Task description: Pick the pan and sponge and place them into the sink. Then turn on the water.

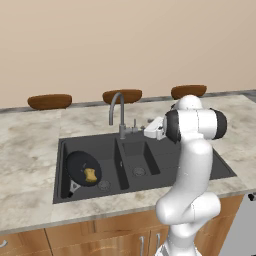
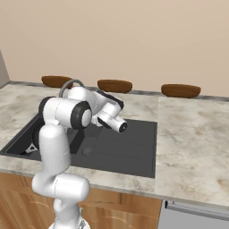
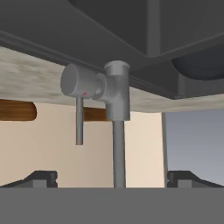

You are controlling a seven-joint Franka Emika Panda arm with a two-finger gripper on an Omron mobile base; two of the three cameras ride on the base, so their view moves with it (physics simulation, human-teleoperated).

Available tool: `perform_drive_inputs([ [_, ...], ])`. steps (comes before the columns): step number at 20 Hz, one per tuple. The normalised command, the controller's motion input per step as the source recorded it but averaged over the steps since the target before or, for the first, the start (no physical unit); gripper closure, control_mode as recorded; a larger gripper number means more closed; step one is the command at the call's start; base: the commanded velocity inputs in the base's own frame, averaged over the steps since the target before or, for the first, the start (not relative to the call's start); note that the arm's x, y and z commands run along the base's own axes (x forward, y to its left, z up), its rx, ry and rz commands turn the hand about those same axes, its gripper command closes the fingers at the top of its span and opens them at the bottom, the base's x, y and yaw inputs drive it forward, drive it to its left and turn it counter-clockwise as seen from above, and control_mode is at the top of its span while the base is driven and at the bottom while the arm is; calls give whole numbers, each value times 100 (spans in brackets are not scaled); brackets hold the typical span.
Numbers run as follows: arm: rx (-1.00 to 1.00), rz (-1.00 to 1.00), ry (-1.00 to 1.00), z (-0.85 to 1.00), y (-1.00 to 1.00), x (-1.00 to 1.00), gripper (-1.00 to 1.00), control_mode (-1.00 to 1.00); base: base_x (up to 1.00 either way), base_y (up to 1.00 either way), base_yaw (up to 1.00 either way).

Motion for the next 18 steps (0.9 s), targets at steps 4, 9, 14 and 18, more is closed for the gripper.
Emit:
perform_drive_inputs([
  [4, 0, 0, 0, -34, 28, 38, -100, -100, 0, 0, 0],
  [9, 0, 0, 1, -24, 16, 47, -100, -100, 0, 0, 0],
  [14, 0, 0, 2, -16, 0, 62, -100, -100, 0, 0, 0],
  [18, 0, 0, 0, -9, 1, 57, -100, -100, 0, 0, 0],
])
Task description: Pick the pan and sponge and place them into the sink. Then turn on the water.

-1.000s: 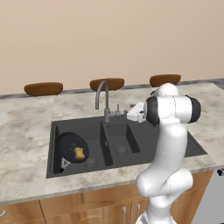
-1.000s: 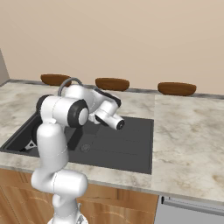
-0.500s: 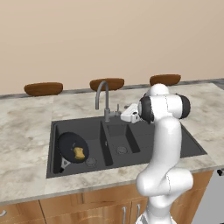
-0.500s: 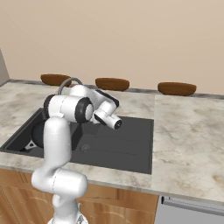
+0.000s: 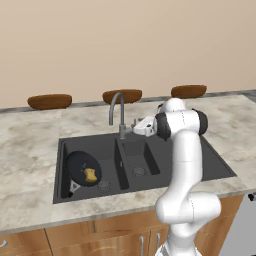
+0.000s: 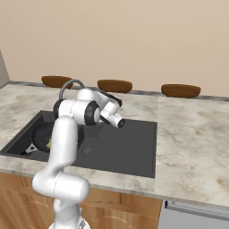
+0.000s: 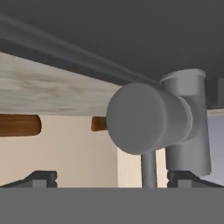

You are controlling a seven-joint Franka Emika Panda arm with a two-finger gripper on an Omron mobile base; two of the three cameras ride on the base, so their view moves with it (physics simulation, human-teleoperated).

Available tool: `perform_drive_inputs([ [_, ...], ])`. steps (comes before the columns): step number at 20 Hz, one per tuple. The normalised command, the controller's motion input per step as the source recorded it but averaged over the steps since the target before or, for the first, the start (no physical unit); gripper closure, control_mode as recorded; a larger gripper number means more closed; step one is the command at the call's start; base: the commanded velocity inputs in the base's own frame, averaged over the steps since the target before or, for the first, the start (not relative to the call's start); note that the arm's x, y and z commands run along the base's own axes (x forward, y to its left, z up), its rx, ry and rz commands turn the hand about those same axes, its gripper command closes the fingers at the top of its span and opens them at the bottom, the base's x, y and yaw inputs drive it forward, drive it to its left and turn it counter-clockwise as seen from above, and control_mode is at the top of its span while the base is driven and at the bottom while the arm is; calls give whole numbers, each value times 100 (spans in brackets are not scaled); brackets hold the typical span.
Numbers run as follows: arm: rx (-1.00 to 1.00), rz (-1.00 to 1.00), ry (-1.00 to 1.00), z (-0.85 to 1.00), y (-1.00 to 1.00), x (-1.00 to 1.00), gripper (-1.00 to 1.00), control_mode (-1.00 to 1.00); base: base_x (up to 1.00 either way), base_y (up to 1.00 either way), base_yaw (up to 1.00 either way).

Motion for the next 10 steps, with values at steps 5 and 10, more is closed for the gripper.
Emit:
perform_drive_inputs([
  [5, 0, 0, 0, -26, 2, 43, -100, -100, 0, 0, 0],
  [10, 0, 0, 0, -6, 5, 27, -100, -100, 0, 0, 0],
])
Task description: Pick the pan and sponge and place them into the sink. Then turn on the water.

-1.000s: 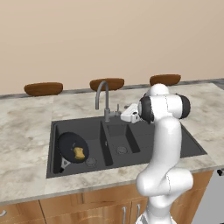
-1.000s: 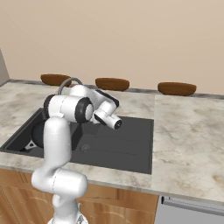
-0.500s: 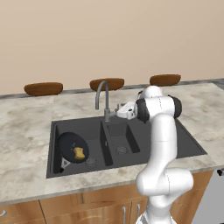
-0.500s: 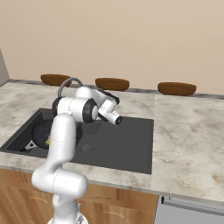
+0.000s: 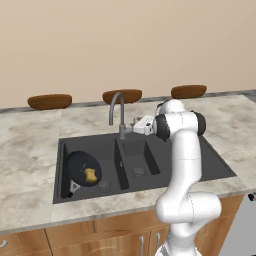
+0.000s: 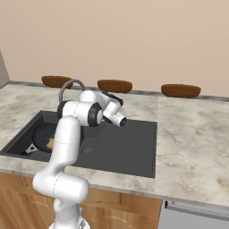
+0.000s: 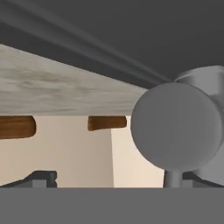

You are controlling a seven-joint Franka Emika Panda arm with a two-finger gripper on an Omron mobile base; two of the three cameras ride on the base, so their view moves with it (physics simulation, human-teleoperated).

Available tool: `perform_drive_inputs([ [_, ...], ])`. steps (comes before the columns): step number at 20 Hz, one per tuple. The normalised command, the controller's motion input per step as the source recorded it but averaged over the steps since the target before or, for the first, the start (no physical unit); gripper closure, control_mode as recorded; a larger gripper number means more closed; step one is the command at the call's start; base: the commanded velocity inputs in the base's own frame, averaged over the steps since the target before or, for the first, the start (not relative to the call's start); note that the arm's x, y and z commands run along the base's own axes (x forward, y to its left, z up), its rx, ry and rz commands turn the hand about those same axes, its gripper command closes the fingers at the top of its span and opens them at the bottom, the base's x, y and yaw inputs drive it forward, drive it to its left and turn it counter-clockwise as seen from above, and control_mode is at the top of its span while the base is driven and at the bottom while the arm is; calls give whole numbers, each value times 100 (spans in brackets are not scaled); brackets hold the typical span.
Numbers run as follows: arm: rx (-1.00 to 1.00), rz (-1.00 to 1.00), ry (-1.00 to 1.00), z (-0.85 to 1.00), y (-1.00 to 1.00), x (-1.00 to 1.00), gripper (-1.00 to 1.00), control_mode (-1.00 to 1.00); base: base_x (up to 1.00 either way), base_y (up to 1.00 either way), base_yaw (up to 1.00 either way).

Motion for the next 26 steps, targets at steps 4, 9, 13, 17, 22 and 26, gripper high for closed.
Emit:
perform_drive_inputs([
  [4, 0, 0, 0, 0, 10, 16, -100, -100, 0, 0, 0],
  [9, 1, -1, 0, 0, 6, 1, -100, -100, 0, 0, 0],
  [13, 0, -8, 5, 0, 1, 6, -100, -100, 0, 0, 0],
  [17, 0, -13, 11, 0, 0, 11, 100, -100, 0, 0, 0],
  [22, 0, -17, 18, 0, -2, 3, 100, -100, 0, 0, 0],
  [26, 2, -12, 20, 0, -36, 0, 100, -100, 0, 0, 0],
])
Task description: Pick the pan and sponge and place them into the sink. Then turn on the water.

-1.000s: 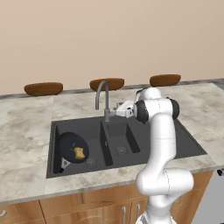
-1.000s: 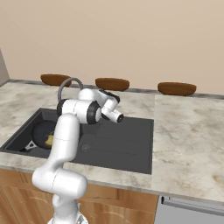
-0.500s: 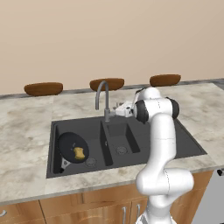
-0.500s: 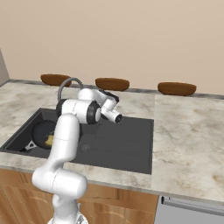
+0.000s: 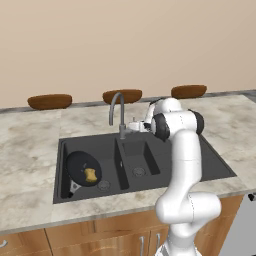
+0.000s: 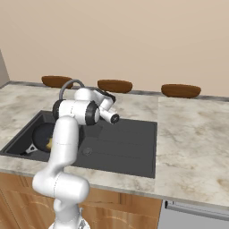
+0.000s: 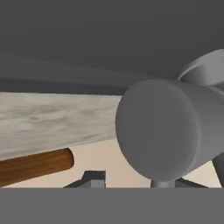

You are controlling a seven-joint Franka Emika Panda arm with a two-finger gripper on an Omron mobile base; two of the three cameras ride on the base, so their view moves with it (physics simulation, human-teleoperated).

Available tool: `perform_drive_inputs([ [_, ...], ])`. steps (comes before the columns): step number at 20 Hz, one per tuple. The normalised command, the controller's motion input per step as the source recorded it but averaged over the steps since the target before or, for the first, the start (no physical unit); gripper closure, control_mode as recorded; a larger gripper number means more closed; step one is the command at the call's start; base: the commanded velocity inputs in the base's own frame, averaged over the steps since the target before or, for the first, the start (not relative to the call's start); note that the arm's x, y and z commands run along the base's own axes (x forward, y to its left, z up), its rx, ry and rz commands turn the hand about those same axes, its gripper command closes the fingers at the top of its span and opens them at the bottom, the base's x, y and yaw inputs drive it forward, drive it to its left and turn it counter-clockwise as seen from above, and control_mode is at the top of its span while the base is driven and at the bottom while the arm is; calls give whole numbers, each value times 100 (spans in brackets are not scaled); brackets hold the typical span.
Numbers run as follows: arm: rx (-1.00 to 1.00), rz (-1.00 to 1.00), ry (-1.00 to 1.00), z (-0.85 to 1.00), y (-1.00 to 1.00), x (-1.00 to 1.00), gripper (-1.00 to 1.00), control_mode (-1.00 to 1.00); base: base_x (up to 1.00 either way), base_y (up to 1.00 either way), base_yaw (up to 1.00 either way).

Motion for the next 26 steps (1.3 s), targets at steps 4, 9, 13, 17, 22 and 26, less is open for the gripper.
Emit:
perform_drive_inputs([
  [4, 9, -8, 16, 0, -70, 0, 100, -100, 0, 0, 0],
  [9, 13, -7, 14, 0, -84, -3, 100, -100, 0, 0, 0],
  [13, 16, -6, 14, 0, -87, -4, 100, -100, 0, 0, 0],
  [17, 16, -6, 14, 0, -91, -7, 100, -100, 0, 0, 0],
  [22, 7, -3, 13, -5, -75, -1, 100, -100, 0, 0, 0],
  [26, 1, 0, 8, -13, -62, 0, 100, -100, 0, 0, 0],
])
